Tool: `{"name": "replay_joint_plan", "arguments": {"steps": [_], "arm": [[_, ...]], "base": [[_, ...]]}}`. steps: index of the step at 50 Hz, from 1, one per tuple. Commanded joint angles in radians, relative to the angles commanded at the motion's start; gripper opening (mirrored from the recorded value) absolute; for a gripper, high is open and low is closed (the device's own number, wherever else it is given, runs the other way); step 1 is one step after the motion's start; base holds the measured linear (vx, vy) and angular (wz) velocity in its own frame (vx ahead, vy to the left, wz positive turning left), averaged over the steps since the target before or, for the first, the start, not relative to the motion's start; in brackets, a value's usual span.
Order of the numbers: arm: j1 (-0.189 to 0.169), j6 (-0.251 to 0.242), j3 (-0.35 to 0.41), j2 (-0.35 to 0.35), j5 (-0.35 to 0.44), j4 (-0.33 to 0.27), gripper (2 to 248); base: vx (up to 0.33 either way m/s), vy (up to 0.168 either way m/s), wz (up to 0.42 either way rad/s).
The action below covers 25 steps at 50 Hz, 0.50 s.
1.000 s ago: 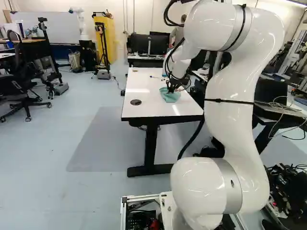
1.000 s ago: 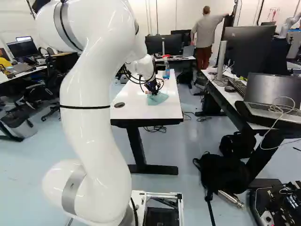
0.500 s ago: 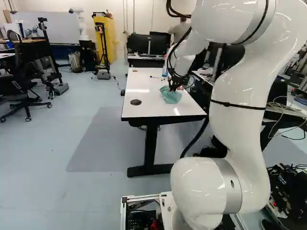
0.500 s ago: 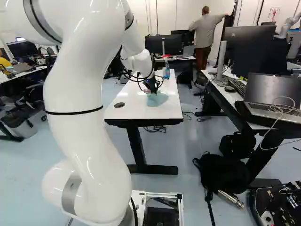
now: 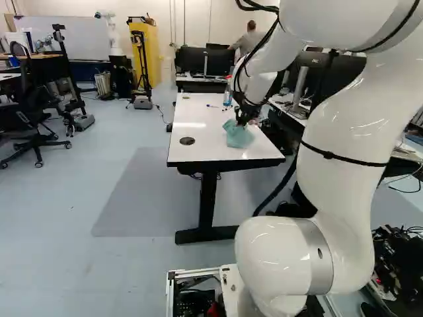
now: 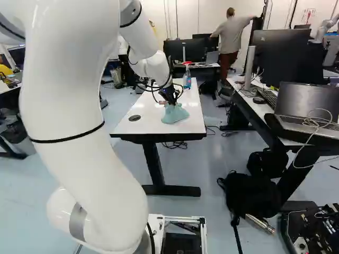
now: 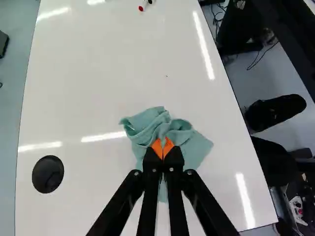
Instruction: Clean the table with the green towel
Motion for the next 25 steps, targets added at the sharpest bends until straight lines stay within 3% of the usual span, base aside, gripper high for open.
{"name": "replay_joint_plan", "arguments": {"steps": [25], "arm": [[-0.002,0.000,0.019,0.017,0.000,0.000,21]], "base": [[0.000,0.000,0.000]]}}
